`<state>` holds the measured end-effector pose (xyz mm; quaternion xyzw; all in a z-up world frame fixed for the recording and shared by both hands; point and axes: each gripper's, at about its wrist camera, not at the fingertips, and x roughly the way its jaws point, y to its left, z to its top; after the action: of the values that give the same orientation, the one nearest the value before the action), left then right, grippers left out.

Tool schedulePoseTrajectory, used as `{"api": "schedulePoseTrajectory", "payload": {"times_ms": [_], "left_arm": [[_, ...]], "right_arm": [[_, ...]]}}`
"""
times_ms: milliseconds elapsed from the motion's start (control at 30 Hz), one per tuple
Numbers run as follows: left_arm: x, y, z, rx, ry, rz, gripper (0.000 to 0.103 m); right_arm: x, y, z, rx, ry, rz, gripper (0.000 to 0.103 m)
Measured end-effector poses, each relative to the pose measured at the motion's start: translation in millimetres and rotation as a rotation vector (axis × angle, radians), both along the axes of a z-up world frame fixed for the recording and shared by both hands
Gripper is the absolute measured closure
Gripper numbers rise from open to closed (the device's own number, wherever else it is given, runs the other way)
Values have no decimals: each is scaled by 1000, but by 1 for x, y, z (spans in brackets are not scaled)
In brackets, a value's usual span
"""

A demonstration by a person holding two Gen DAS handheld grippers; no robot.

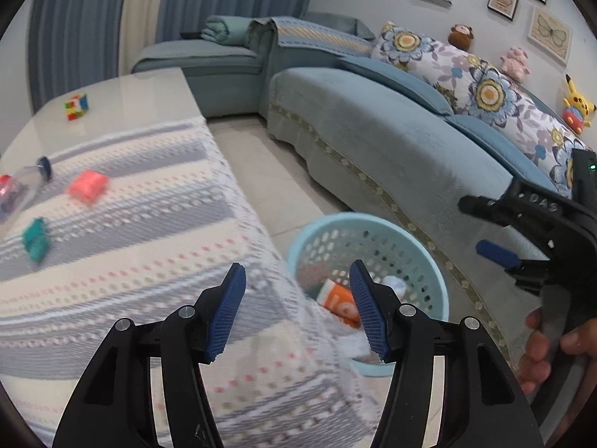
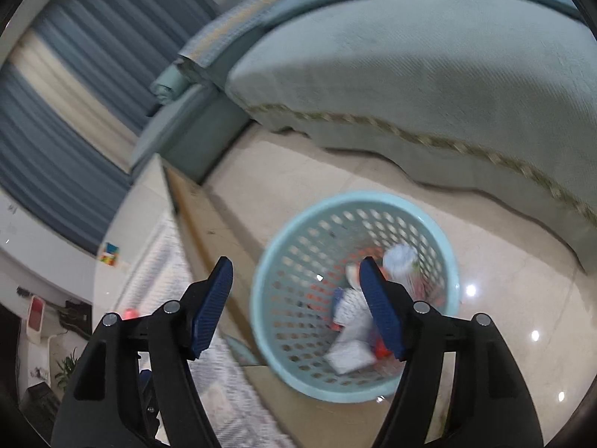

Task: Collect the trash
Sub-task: 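Move both tools back over the table toward the remaining trash, then grasp the teal bag with the right tool while the left tool grasps the clear water bottle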

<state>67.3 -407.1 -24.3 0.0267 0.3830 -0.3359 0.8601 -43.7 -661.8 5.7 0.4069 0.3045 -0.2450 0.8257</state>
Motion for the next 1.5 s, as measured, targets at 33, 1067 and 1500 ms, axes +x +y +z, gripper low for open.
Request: {"api": "schedulePoseTrajectory", "payload": {"times_ms": [33, 1067, 1500], "left_arm": [[1, 9, 8, 5, -22, 11, 47], [119, 350, 1, 215, -47, 575, 8], [155, 337, -52, 284, 43, 480, 8]], "right_arm": [[2, 5, 6, -13, -16, 12, 36], [196, 327, -33, -299, 40, 885, 8], [232, 382, -58, -343, 97, 977, 8]]}}
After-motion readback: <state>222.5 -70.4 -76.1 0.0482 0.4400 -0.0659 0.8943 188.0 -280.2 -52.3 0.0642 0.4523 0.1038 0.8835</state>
